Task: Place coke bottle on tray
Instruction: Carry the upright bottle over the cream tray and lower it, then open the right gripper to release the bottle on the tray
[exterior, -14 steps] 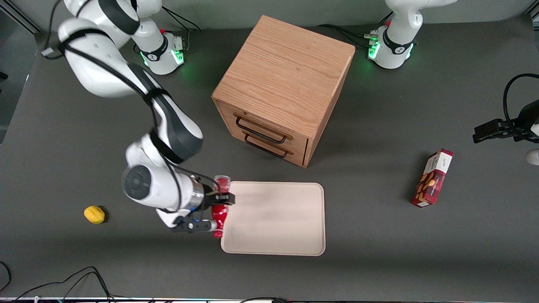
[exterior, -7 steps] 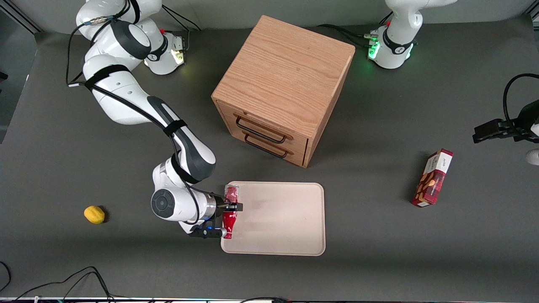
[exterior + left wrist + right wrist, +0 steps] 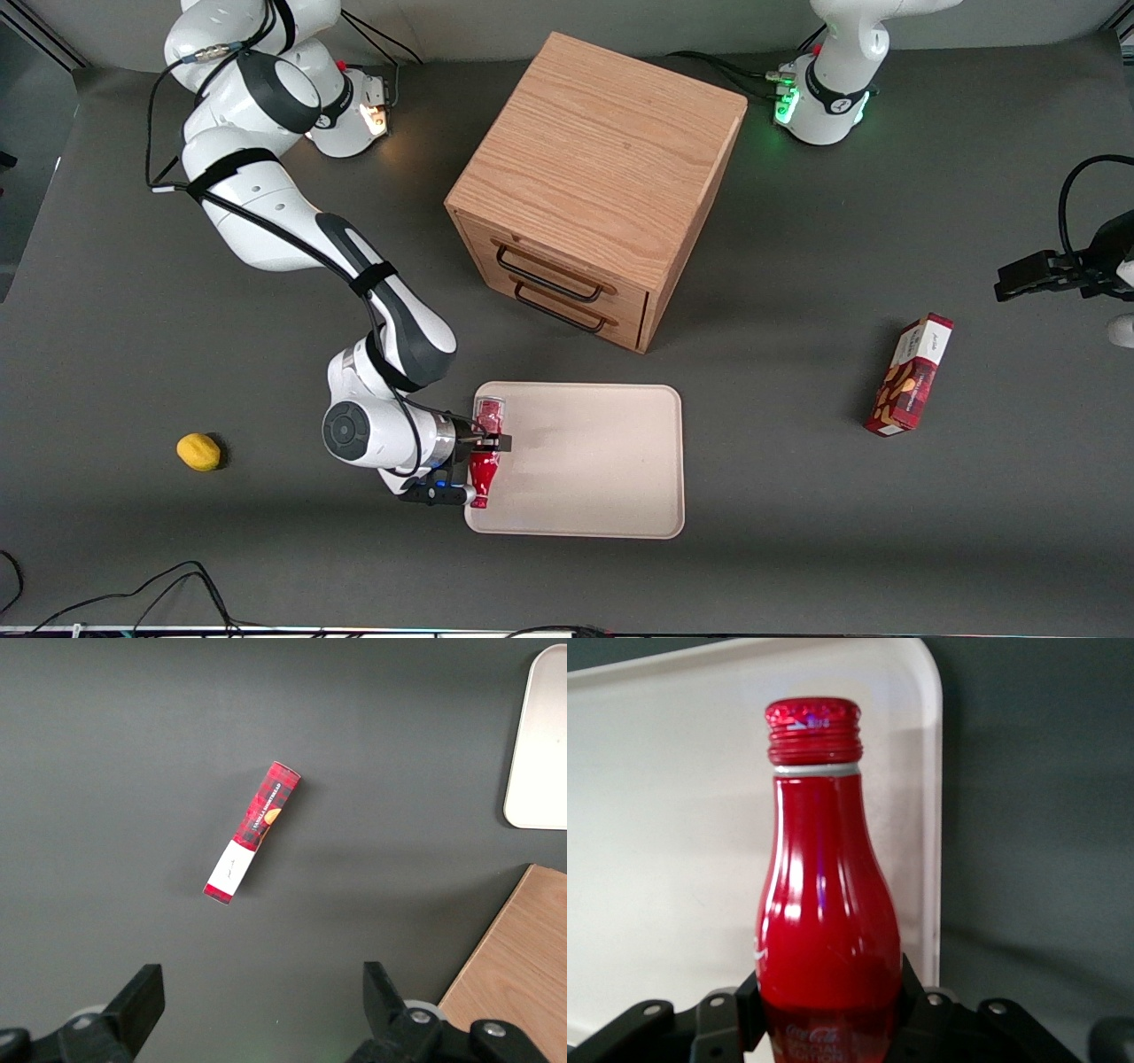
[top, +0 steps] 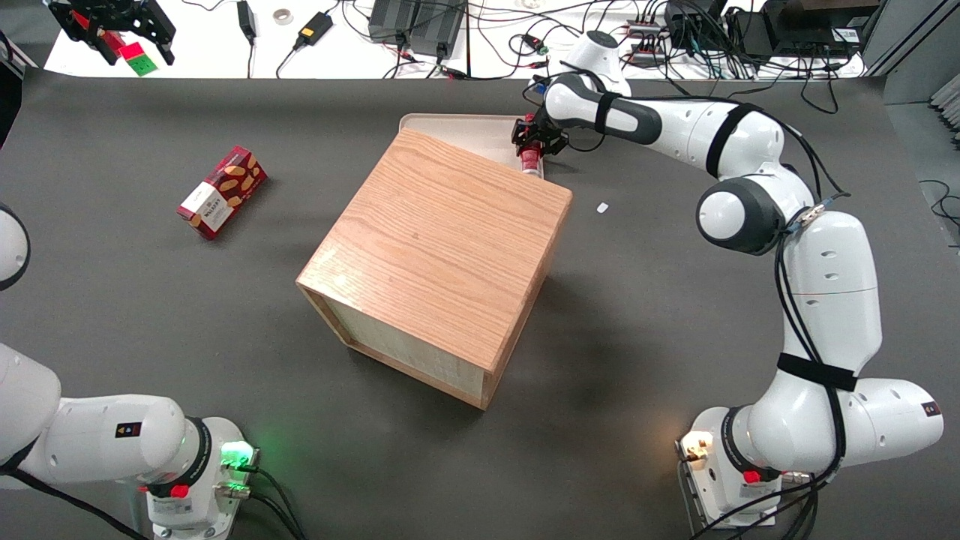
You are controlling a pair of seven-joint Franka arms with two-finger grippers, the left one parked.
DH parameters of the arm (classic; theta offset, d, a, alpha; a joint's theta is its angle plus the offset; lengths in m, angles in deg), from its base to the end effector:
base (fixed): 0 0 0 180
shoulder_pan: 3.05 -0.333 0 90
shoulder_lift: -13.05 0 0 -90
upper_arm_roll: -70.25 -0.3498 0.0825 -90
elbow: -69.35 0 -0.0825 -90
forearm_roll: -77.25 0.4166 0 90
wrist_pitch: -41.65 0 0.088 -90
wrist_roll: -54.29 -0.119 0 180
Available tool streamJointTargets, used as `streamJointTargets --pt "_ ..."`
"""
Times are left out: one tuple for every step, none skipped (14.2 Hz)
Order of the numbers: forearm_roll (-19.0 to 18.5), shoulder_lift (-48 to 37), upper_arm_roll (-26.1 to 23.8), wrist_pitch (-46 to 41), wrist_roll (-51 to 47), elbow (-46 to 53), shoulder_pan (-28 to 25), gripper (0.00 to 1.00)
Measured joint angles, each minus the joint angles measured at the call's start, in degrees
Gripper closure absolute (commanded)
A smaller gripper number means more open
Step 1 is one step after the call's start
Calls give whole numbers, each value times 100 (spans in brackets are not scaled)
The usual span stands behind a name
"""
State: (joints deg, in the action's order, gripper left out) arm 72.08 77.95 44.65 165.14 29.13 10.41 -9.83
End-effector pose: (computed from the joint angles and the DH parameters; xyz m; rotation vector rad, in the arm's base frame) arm 0.7766 0.3240 0.1702 -2.8183 0.1117 0.1133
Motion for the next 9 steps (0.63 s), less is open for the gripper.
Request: streamJointTargets --pt "0 5 8 7 0 0 -2 91" --pt "0 5 36 7 0 1 -5 1" --pt "0 6 74 8 0 1 -13 0" --pt "0 5 114 10 0 4 -28 0" --pt "0 5 128 13 0 11 -50 0" --pt "0 5 134 13 0 21 -82 0" --pt "-1 5 145 13 0 32 -119 0" --pt "-1 5 181 13 0 43 -154 0" --pt "-1 5 217 13 0 47 -174 0"
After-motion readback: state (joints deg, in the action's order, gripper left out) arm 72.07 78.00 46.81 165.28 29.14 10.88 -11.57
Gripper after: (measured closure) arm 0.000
